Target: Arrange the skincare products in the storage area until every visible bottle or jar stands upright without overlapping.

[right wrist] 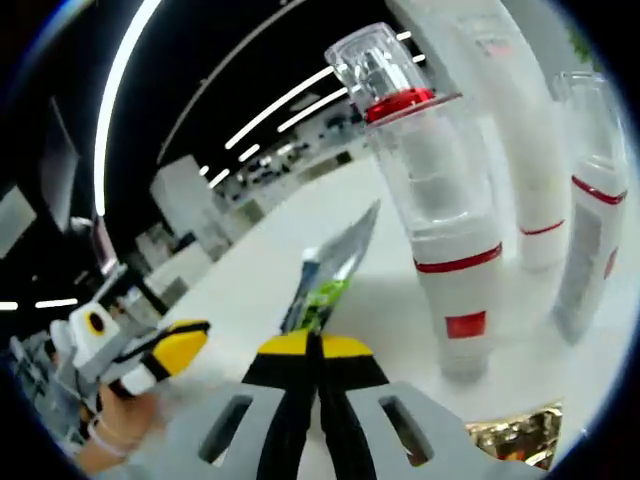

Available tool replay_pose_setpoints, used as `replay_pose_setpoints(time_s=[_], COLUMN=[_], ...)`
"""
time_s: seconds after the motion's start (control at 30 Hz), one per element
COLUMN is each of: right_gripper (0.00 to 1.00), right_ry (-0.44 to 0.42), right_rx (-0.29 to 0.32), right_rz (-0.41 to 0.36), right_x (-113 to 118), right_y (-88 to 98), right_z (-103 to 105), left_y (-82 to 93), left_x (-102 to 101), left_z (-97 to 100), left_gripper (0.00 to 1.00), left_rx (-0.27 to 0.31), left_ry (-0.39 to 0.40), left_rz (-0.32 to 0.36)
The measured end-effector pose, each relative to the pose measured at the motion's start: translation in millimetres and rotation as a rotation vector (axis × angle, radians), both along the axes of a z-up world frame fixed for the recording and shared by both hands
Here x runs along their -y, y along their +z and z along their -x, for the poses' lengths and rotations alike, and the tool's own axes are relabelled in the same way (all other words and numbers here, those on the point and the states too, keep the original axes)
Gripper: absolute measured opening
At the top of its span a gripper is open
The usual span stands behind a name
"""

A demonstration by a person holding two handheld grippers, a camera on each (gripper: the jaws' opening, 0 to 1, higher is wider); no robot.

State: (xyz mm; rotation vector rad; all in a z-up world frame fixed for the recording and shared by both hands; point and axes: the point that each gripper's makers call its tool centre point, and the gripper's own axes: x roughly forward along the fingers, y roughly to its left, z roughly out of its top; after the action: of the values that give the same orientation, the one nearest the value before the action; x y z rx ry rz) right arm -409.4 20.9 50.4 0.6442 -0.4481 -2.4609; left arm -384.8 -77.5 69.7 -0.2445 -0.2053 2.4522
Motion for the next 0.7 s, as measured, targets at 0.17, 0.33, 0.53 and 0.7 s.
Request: replay_pose_setpoints(time_s=[0.17,0.33,0.53,0.7], right_gripper=[0.0,0.0,0.0,0.0], right_ry=[0.063,0.091,0.099,0.108], right_rx=[0.057,0.092,0.111,0.122], right_rz=[-0.032,-0.049,-0.058,-0.066], right_x=[5.9,6.2,1.6,2.0], right_y=[-10.5,-17.1,-18.7,-20.1], right_z=[-10.1,-14.5,-16.5,-20.8], left_y=[-2.0,-4.3,-26.6,-35.4], left_x=[-4.5,-7.2,-18.9,-22.6], left_z=[-3.5,-5.1,-13.1,-16.2], left_gripper=[0.11,0.11,0.11,0.06], left_rx=[-0.008,0.005,0.071,0.094], left_ry=[-0.023,-0.047,-0.102,-0.106], left_rz=[0.028,0.026,0.136,0.206])
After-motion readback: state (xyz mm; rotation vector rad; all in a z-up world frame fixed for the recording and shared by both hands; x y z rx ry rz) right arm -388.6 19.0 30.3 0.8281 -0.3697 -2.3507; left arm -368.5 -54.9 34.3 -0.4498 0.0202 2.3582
